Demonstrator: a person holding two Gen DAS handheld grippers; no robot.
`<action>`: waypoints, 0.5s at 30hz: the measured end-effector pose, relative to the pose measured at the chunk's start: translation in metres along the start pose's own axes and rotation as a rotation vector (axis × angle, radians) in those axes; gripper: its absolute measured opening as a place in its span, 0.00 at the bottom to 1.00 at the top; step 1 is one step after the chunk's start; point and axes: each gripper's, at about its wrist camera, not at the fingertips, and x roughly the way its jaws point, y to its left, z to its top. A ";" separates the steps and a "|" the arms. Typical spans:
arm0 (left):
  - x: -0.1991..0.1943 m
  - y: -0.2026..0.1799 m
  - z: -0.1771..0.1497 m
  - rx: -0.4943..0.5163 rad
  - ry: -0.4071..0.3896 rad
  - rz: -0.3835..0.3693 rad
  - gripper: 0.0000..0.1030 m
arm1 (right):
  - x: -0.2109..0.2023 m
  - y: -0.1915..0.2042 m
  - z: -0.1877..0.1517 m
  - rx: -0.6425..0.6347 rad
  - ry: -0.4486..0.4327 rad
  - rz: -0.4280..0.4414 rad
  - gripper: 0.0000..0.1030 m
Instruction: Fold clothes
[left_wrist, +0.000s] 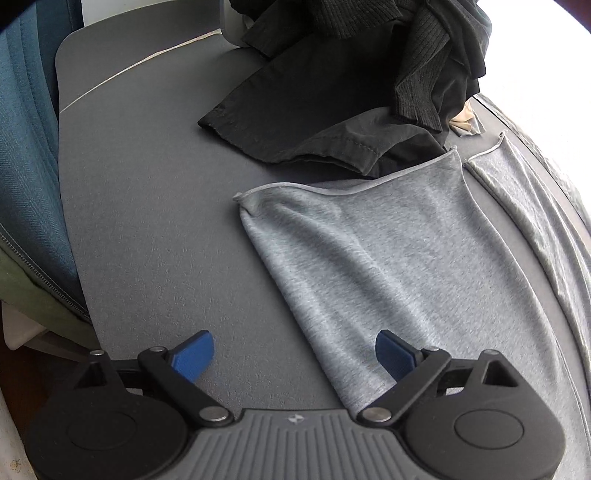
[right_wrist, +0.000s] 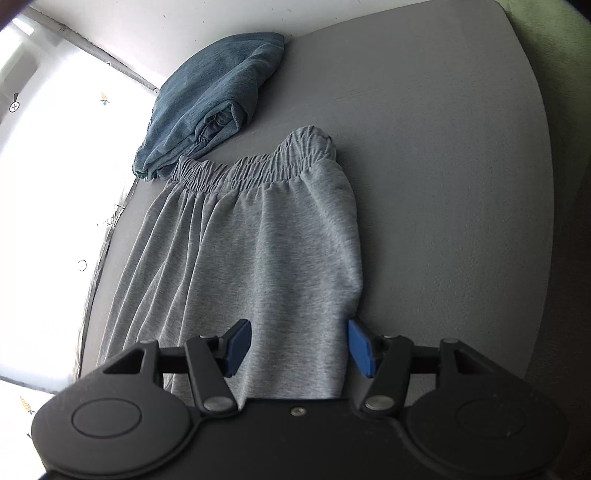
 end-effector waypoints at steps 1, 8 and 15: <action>0.000 0.000 0.000 -0.003 -0.003 -0.010 0.91 | 0.000 -0.003 -0.001 0.031 0.008 0.016 0.57; 0.001 -0.002 0.002 -0.032 -0.012 -0.061 0.91 | -0.005 -0.011 -0.008 0.106 0.029 0.063 0.57; 0.000 0.002 0.004 -0.051 -0.037 -0.045 0.69 | -0.006 0.008 -0.006 -0.056 0.017 -0.028 0.47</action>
